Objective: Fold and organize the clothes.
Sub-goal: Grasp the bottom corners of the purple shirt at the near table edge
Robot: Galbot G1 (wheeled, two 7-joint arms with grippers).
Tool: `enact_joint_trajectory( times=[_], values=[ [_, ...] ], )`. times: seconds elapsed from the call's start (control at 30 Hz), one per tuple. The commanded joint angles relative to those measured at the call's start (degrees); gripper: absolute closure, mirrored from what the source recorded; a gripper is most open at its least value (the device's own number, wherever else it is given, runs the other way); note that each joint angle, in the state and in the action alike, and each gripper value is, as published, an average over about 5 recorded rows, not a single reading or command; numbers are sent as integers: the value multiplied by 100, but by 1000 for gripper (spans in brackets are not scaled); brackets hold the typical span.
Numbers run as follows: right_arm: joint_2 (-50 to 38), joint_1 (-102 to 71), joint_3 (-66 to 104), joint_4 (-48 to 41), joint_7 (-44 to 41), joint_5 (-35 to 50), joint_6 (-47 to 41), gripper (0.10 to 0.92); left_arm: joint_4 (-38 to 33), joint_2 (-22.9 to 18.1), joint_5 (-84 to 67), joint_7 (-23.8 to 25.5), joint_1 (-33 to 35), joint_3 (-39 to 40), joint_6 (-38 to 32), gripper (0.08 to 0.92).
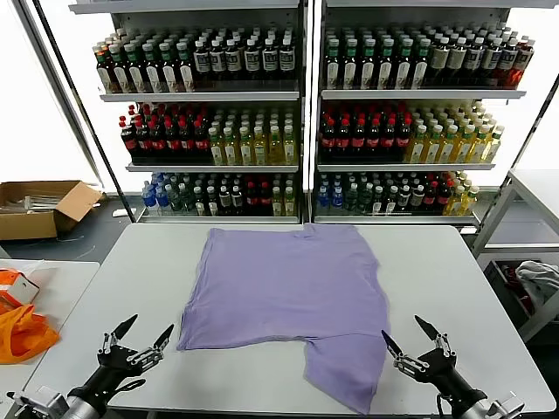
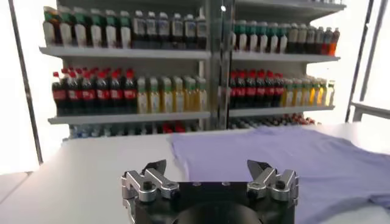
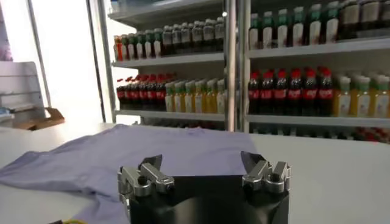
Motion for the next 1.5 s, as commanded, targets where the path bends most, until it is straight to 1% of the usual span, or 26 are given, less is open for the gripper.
enact_joint_trajectory(
  times=[0.03, 0.23, 0.53, 0.73, 0.8, 0.87, 0.97, 1.33, 1.5],
  values=[
    [-608, -520, -343, 409, 327, 9, -555, 203, 248, 521, 42, -136, -439, 663, 868, 177],
    [-434, -646, -444, 362, 363, -141, -611, 203, 453, 597, -8, -148, -630, 775, 887, 177],
    [-271, -618, -521, 326, 446, -148, -618, 203, 957, 616, -265, -528, -1150, 1043, 973, 177],
    [-182, -551, -659, 216, 568, -246, -675, 208, 1115, 626, -280, -543, -1299, 1183, 989, 177],
    [-161, -527, -702, 178, 589, -262, -690, 238, 1132, 630, -256, -539, -1301, 1207, 992, 177],
    [-161, -522, -729, 155, 601, -277, -700, 293, 1138, 636, -241, -532, -1284, 1219, 994, 185],
    [-176, -507, -777, 130, 605, -314, -695, 379, 1133, 632, -228, -523, -1239, 1221, 991, 241],
    [-163, -416, -919, 15, 608, -557, -605, 691, 1169, 574, -227, -454, -1169, 1213, 964, 562],
    [-178, -414, -866, 68, 593, -521, -554, 838, 1105, 543, -199, -465, -1122, 1230, 964, 700]
  ],
)
